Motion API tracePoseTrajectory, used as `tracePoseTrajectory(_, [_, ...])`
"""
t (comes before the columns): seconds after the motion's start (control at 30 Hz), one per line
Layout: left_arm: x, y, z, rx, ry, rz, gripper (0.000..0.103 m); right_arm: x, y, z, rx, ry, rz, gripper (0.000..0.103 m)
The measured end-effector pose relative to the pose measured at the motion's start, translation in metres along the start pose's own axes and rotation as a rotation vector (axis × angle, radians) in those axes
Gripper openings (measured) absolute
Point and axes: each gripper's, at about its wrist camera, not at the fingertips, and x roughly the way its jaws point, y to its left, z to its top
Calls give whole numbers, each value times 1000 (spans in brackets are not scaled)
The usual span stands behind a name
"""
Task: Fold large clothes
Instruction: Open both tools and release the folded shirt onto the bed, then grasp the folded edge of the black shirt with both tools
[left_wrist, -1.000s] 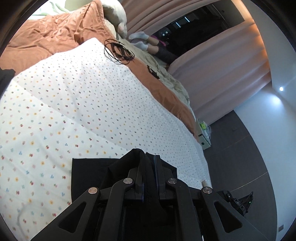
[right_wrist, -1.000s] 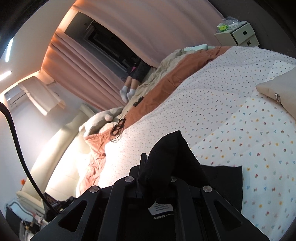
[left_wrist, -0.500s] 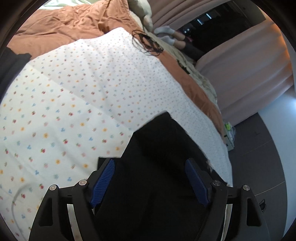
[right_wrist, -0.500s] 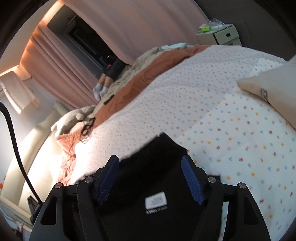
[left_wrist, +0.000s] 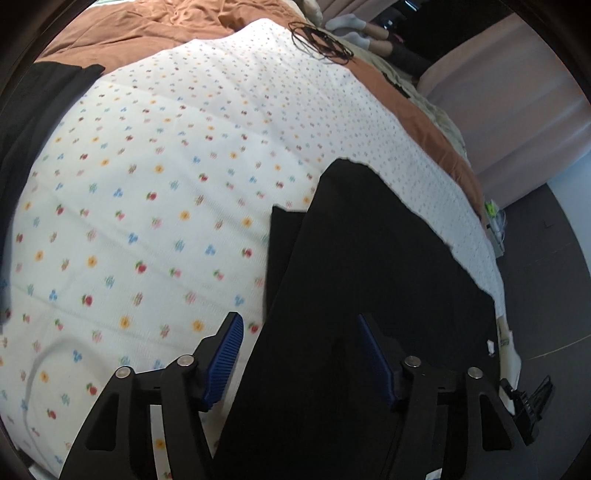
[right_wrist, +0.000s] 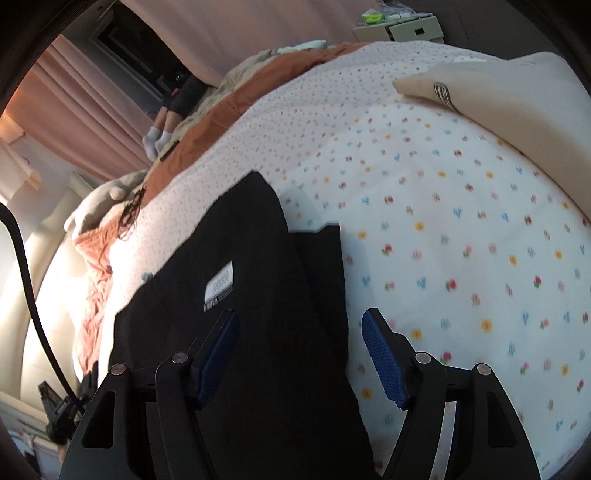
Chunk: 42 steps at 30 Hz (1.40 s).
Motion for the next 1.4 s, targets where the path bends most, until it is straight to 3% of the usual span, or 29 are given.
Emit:
tracePoseTrajectory(0.07, [2,3,-8,10,18,22,55,0,0,-8,-13,24,-1,65])
tracePoseTrajectory(0.1, [3,5,-11,10,25,27,46,1,0,-12,-19,37,-4,62])
tracePoseTrajectory(0.17, [3,9,-19,7,44,19,33,3,0,-19,-24,59,2,39])
tracePoseTrajectory(0.2, [1,9,-23,11,44,14,29,1,1,-22,-29,54,-2,35])
tracePoseTrajectory(0.27, [-3,7,-27,35,34,9,21,-5,3,-27,-55,32,-1,13])
tracePoseTrajectory(0.37, [-7,2,-27,54,27,3,17,-14,6,-31,-81,15,1,8])
tracePoseTrajectory(0.6, [-15,9,-25,25,36,-10,18,-19,1,-35,1,13,-17,10])
tracePoseTrajectory(0.63, [-18,12,-26,19,45,-16,19,-21,1,-35,3,18,-37,16])
tracePoseTrajectory(0.67, [-21,15,-27,10,48,-26,24,-24,2,-35,2,20,-54,22])
tracePoseTrajectory(0.8, [-34,26,-34,-23,30,-50,58,-42,11,-37,-38,9,-86,23])
tracePoseTrajectory(0.87, [-38,32,-39,-42,32,-70,61,-49,14,-39,-50,9,-91,25])
tracePoseTrajectory(1.17, [-42,54,-57,-111,81,-139,62,-68,47,-52,-105,1,-108,46])
tracePoseTrajectory(1.4, [-38,66,-74,-151,142,-210,62,-71,91,-70,-200,31,-67,46])
